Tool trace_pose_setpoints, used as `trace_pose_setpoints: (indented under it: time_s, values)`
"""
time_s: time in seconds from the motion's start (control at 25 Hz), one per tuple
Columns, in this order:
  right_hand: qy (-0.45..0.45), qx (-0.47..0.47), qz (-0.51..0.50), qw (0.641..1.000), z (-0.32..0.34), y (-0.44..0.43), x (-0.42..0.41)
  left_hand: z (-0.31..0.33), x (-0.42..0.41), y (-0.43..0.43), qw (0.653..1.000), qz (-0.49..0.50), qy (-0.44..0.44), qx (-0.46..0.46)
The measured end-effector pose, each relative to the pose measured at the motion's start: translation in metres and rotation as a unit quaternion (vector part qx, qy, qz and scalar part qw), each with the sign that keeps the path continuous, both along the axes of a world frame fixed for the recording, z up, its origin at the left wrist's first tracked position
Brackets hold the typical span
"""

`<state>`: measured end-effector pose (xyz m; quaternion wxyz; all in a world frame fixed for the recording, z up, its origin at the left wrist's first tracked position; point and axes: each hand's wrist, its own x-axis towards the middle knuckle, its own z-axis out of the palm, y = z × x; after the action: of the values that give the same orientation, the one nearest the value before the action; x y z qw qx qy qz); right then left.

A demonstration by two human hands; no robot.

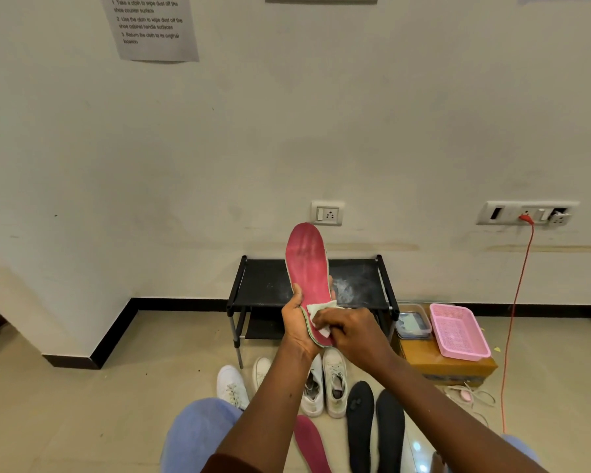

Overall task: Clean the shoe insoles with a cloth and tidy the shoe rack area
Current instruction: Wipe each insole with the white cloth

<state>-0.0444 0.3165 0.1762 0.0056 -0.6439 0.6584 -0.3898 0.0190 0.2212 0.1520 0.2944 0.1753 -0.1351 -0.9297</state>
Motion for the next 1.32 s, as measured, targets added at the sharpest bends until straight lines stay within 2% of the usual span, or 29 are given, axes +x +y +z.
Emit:
trace_pose_setpoints:
  time_s: [0.24, 0.44, 0.52, 0.6, 0.68, 0.92, 1.12, 1.24, 1.32]
  values:
    - [-0.071, 0.035, 0.007, 0.997, 0.001, 0.018, -0.012, 0.007, -0.002, 0.002, 1.0, 0.02, 0.017, -0.01]
    - [-0.189, -0.014, -0.157, 0.969, 0.015, 0.008, -0.017, 0.009, -0.001, 0.005, 1.0, -0.018, 0.011, -0.015]
    - [-0.131, 0.001, -0.141, 0.981, 0.017, 0.002, -0.007, 0.008, -0.001, 0.009, 0.999, -0.037, 0.008, -0.019]
    - [-0.039, 0.067, -0.101, 0.992, 0.009, -0.002, 0.003, 0.006, -0.003, 0.011, 1.0, -0.031, 0.003, -0.003]
    - [-0.01, 0.099, -0.101, 0.99, 0.004, -0.002, 0.011, 0.005, -0.004, 0.01, 1.0, -0.002, 0.012, 0.018]
    - [-0.077, 0.091, -0.109, 0.987, 0.0, 0.005, 0.012, -0.001, 0.002, 0.006, 0.998, 0.025, 0.023, 0.048]
    - [-0.093, 0.188, -0.115, 0.971, 0.01, 0.015, -0.007, -0.009, 0.005, 0.001, 0.998, 0.055, 0.031, 0.031]
    - [-0.148, 0.121, -0.184, 0.964, 0.022, 0.011, -0.012, -0.008, 0.003, -0.002, 0.997, 0.067, 0.024, -0.001]
    - [-0.148, 0.098, -0.171, 0.969, 0.022, 0.008, -0.004, -0.005, 0.001, 0.0, 0.999, 0.051, 0.014, -0.009]
